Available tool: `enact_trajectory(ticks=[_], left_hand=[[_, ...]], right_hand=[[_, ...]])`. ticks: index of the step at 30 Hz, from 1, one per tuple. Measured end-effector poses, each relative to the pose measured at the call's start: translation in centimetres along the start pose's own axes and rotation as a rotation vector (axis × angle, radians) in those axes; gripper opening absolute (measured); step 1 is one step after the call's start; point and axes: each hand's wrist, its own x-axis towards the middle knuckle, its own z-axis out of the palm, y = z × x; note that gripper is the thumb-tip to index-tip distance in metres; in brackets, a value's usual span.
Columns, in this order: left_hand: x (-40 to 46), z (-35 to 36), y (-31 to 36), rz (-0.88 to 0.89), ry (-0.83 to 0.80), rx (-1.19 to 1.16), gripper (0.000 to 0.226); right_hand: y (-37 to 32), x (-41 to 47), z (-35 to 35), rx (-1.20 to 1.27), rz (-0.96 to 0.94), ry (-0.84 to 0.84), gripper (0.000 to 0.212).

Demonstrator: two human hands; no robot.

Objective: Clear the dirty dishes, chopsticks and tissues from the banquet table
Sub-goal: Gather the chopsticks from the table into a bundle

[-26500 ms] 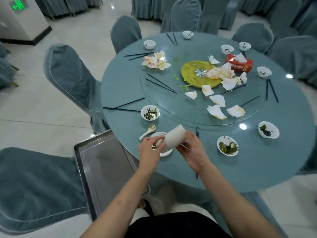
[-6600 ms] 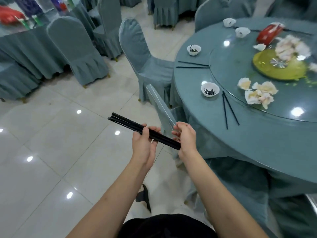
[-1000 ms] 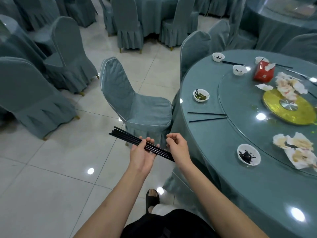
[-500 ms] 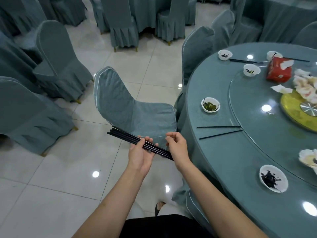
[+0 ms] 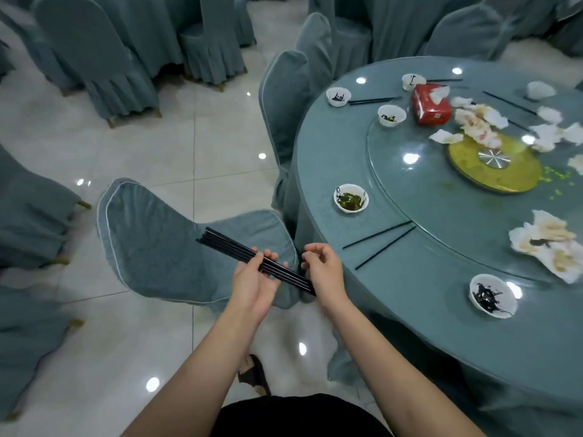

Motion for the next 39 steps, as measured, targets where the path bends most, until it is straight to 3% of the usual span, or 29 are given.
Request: enact_trajectory(ticks=[11, 18, 21, 28, 32, 35, 39], left_hand=[[5.6, 2.8, 2.0, -0.206, -0.062, 0.088, 0.023], [10.1, 5.9, 1.4, -0.236, -0.039, 0.181, 0.022], [12.3, 7.2, 0.6, -0.255, -0.051, 0.225, 0.019], [16.0, 9.8, 0.0, -0.261, -0.053, 0.308, 0.016], [17.6, 10.4, 0.0, -0.251, -0.065, 0.341, 0.014], [18.4, 10.9, -0.2, -0.245, -0.059, 0.353, 0.013], [19.1, 11.6, -0.6, -0.236, -0.057, 0.370, 0.012]], right_hand=[[2.3, 3.6, -2.1, 0.003, 0.097, 0.409, 0.008], [3.8, 9.6, -5.3, -0.047, 0.206, 0.611, 0.007], [5.2, 12.5, -6.5, -0.109, 0.303, 0.659, 0.023], [7.3, 18.2, -8.0, -0.342, 0.594, 0.728, 0.086], [7.4, 19.9, -7.9, -0.383, 0.672, 0.725, 0.103], [7.6, 20.8, -7.8, -0.443, 0.670, 0.683, 0.100], [8.4, 21.1, -8.3, -0.483, 0.630, 0.667, 0.070]])
